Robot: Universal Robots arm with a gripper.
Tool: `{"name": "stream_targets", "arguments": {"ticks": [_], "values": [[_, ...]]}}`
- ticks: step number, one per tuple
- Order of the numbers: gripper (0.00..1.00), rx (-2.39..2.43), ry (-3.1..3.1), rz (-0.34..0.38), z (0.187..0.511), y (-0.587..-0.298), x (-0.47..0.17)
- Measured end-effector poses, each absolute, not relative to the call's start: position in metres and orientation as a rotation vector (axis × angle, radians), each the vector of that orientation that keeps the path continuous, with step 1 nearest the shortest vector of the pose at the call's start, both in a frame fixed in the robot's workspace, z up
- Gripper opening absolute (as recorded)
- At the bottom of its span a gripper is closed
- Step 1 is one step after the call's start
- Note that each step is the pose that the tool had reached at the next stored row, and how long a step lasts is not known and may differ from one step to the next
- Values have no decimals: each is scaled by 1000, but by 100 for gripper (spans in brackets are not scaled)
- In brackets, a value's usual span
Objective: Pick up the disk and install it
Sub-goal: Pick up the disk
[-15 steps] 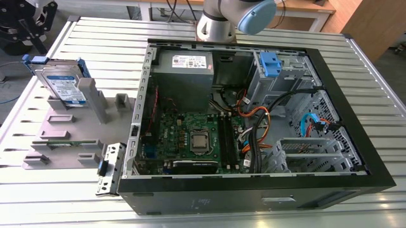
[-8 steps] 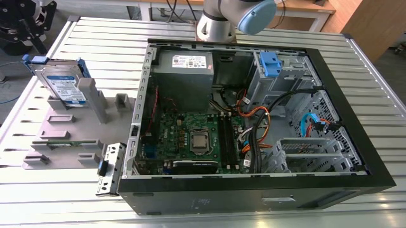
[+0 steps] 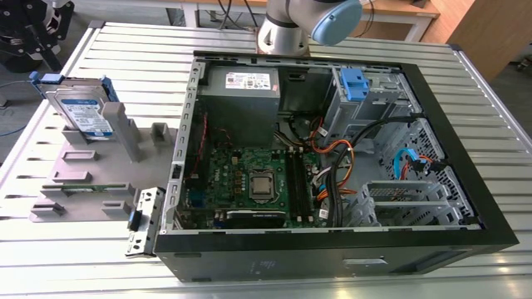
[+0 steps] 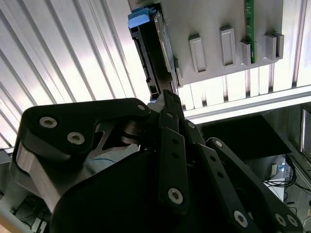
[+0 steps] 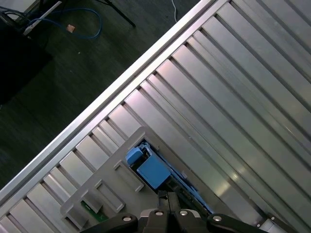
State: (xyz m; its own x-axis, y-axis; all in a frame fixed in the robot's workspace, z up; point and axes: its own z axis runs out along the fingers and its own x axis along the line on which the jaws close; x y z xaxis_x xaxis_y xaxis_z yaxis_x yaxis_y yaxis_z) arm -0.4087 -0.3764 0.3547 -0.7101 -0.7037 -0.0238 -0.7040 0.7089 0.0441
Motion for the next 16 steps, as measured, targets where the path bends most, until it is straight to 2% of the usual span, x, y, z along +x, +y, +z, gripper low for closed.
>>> {"name": "stream_targets", "arguments": {"ticks": [16], "values": [[11,-1216,2890,78,355,-376,-409]]}}
